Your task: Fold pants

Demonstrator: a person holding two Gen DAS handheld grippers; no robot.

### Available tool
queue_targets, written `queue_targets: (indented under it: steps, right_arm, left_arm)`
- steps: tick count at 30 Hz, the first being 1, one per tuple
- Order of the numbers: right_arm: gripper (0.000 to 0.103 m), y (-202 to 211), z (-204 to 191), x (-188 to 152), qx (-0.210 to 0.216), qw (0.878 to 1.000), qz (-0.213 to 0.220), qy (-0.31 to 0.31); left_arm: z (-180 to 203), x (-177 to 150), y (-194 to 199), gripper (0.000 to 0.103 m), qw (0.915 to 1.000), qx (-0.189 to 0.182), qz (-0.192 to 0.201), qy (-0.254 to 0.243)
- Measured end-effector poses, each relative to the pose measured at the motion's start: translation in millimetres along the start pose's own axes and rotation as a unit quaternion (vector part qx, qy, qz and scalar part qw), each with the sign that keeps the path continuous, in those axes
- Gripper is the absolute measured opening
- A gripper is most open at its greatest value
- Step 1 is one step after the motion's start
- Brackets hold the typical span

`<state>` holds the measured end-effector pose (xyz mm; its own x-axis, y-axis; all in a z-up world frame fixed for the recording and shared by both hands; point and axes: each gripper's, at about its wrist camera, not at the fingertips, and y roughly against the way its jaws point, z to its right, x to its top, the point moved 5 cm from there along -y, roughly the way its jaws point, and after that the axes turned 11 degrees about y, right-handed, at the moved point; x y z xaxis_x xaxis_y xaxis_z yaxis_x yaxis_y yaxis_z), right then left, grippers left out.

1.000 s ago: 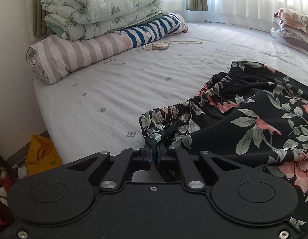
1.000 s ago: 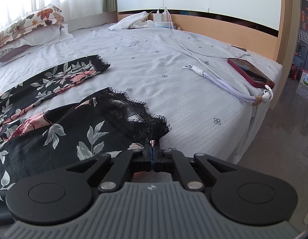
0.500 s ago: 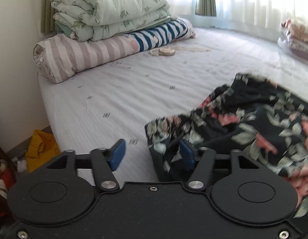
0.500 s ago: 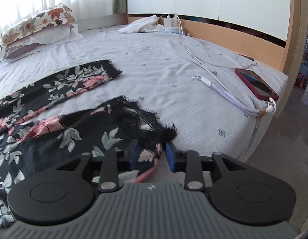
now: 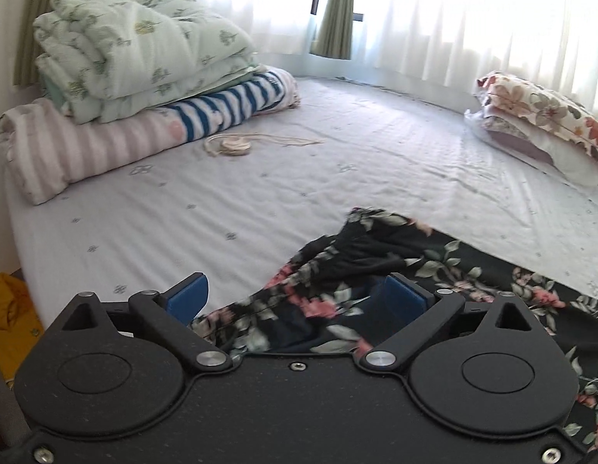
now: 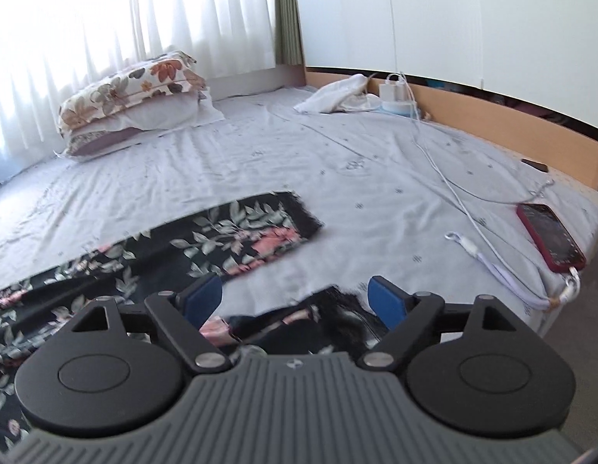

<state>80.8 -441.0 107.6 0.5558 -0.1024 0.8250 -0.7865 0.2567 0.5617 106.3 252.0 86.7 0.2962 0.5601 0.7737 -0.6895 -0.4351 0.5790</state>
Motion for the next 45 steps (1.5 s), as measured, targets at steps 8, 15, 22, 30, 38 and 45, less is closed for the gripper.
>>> queue_targets:
  steps: [8, 15, 22, 30, 38, 45]
  right_arm:
    - [0.092, -23.2, -18.1, 35.3, 0.038, 0.998, -0.013, -0.041]
    - [0.094, -57.4, -36.7, 64.1, 0.051, 0.997, -0.028, -0.058]
    - [0.103, -115.3, -55.3, 83.4, 0.070, 0.991, -0.045, -0.105]
    - [0.103, -193.4, -67.0, 95.9, 0.052, 0.987, -0.050, -0.143]
    - [0.103, -281.4, -74.9, 89.7, 0.023, 0.980, -0.098, -0.170]
    - [0.103, -330.7, -82.6, 87.4, -0.017, 0.980, -0.128, -0.153]
  left_arm:
    - [33.5, 26.6, -24.6, 0.100, 0.9975, -0.047, -0.048, 0.023]
    - [60.3, 46.4, -69.3, 0.101, 0.9943, -0.057, -0.085, 0.029]
    - [91.3, 47.8, -141.5, 0.101, 0.9878, -0.053, -0.137, 0.051]
    - [104.9, 30.5, -212.6, 0.101, 0.9816, -0.029, -0.170, 0.082]
    - [96.2, 17.3, -262.4, 0.103, 0.9814, 0.013, -0.157, 0.110]
    - [105.7, 12.5, -271.3, 0.103, 0.9876, 0.039, -0.140, 0.059]
